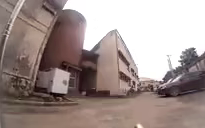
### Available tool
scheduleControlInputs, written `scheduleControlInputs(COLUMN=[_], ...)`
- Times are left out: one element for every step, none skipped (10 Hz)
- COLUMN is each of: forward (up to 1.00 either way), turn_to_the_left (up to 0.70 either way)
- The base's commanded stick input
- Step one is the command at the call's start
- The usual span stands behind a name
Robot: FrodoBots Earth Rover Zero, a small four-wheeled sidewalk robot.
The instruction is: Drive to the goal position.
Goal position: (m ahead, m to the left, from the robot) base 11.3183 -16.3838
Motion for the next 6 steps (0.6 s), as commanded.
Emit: scheduleControlInputs(forward=[0.84,0.84,0.84,0.84,0.84,0.84], turn_to_the_left=[0.03,0.03,0.03,0.03,0.03,0.03])
